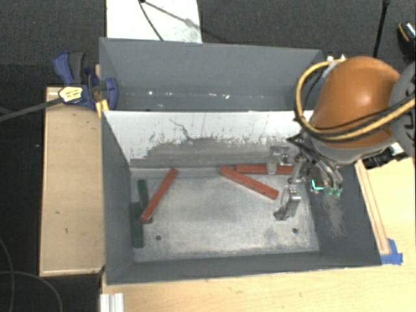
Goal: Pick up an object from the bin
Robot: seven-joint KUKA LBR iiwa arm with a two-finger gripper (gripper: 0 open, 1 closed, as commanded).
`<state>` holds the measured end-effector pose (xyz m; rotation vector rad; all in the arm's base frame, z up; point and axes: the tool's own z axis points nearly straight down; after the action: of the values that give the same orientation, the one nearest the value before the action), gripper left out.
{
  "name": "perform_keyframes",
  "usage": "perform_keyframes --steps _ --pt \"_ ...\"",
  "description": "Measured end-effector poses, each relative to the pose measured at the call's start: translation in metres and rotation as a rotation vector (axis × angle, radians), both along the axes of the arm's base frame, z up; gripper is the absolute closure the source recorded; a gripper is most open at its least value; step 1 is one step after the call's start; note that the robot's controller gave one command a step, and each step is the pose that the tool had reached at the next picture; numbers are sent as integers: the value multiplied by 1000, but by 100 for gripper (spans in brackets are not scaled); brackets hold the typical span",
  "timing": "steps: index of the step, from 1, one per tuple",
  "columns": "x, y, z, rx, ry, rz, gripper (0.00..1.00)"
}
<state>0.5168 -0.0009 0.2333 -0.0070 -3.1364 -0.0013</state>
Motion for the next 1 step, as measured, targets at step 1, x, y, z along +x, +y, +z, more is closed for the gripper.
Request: perform_keyframes --steps 1 --pt "51 -36 -48 -1 -9 -82 0"
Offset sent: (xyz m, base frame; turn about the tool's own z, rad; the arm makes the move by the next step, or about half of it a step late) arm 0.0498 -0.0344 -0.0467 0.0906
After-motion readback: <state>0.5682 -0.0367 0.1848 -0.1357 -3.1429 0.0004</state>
